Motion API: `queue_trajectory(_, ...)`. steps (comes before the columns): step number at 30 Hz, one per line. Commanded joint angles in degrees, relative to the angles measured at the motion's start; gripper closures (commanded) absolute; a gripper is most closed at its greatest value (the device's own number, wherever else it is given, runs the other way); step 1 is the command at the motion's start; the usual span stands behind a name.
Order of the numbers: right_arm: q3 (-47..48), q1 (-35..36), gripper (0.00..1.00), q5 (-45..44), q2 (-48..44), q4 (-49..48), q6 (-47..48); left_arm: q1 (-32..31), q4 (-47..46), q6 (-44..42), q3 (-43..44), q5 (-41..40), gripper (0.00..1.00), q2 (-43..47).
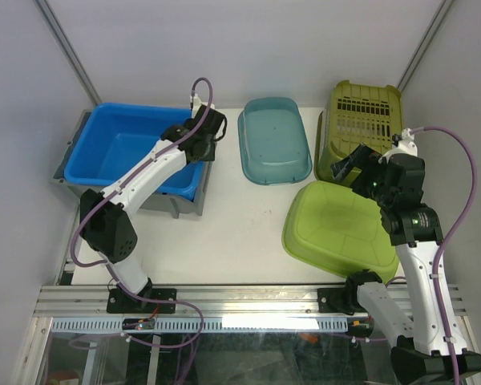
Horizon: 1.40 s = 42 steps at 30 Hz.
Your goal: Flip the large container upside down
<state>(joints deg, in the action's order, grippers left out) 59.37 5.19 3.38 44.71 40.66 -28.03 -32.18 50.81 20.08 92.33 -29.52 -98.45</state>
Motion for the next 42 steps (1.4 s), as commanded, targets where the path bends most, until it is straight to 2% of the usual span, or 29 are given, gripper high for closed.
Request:
queue_trajectory(1, 0.15, 0.23, 0.01, 0.62, -1.1, -1.81, -0.19, 0.37, -1.08, -2.49, -0.07, -1.4, 0.75, -0.1)
queue_trajectory(4, -0.04, 0.17, 0.01, 0.55, -1.11, -1.79, -0.27, 0.36, 0.15, -3.03, 2.5, -0.61, 0.98, 1.25)
queue_trajectory(5, -0.11, 0.2, 0.01, 0.58, -1.11, -1.88, -0.36, 0.37, 1.16, -3.22, 4.72, -0.51, 1.0, 1.85)
queue_trajectory(11, -0.79, 0.18, 0.01, 1.76, -0.96, -2.99, -1.29, 0.2, 6.32, -5.67, 19.75, 2.72, 1.0, 7.31)
queue_trajectory(19, -2.2, 0.22, 0.01, 3.55, -0.57, -4.85, -3.14, -1.55, 6.03, -7.16, 42.31, 19.13, 1.0, 10.97)
queue_trajectory(22, -3.17, 0.22, 0.01, 3.57, -0.59, -4.99, -3.55, -1.83, 3.94, -5.52, 47.72, 25.27, 1.0, 11.64)
queue_trajectory(28, -5.27, 0.21, 0.01, 4.05, -0.85, -5.42, -4.13, -1.83, -6.0, -1.26, 46.77, 34.95, 1.0, 17.63)
queue_trajectory(36, -8.65, 0.21, 0.01, 8.15, 2.55, -6.42, -2.06, -1.8, -18.55, 11.25, 40.67, 47.77, 1.0, 22.64)
queue_trajectory(40, -8.59, 0.25, 0.01, 7.57, 4.25, -5.04, -0.42, -1.79, -25.34, 19.33, 33.72, 51.29, 1.0, 25.77)
queue_trajectory(42, -8.87, 0.25, 0.01, 12.16, 5.18, -6.05, 0.98, -1.78, -28.77, 21.98, 28.9, 51.02, 1.0, 27.89)
